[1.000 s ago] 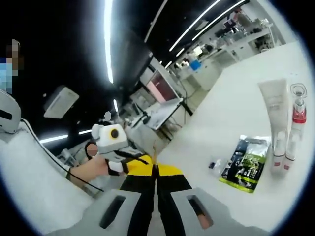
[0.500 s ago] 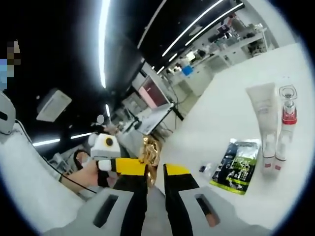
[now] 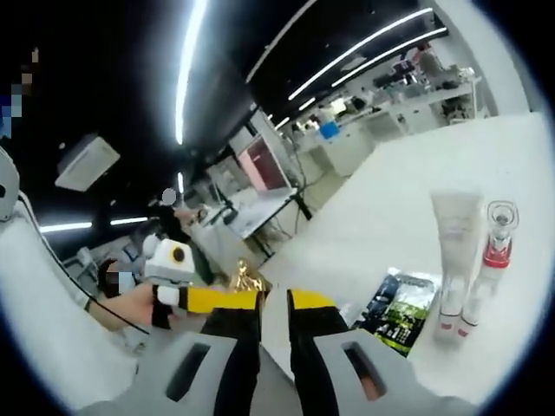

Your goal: Arrange the skincare products in the storage area until every visible bottle or jar stands upright without overlapping.

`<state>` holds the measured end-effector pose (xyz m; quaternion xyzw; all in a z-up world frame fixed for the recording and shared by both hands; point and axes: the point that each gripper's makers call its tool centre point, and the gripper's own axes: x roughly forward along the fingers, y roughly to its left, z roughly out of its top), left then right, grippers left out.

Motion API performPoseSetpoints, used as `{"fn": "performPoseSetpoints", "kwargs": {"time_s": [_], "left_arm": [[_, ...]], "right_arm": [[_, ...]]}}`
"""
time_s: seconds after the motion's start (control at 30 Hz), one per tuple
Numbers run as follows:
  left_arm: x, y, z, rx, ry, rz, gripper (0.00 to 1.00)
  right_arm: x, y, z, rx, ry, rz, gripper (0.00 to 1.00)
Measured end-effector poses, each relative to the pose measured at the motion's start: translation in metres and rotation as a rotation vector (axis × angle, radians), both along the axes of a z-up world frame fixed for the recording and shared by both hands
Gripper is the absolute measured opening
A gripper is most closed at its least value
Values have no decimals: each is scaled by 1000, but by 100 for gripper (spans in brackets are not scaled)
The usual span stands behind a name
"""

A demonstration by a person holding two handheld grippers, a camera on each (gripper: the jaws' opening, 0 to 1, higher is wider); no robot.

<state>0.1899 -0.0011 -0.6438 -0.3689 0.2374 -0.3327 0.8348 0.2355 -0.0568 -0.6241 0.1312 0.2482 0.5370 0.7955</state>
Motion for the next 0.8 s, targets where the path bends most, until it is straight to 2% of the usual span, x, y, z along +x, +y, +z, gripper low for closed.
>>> {"fn": "performPoseSetpoints", "kwargs": {"time_s": [0.2, 0.37, 0.43, 0.53, 0.63, 0.8], "left_arm": [[3, 4, -1, -13, 6, 19, 2], [6, 10, -3, -25, 23, 37, 2], [9, 14, -7, -17, 36, 50, 2], [13, 19, -14, 4, 66, 65, 2], [18, 25, -25, 30, 104, 81, 2], [27, 36, -40, 21, 172, 116, 2]], "right_arm": [[-2, 11, -2, -33, -17, 33, 5], [7, 17, -4, -80, -54, 35, 3], [9, 21, -8, -118, -71, 36, 2], [14, 27, -21, -232, -125, 51, 1], [15, 38, -27, -282, -162, 63, 1], [27, 48, -41, -362, -231, 84, 1]]}}
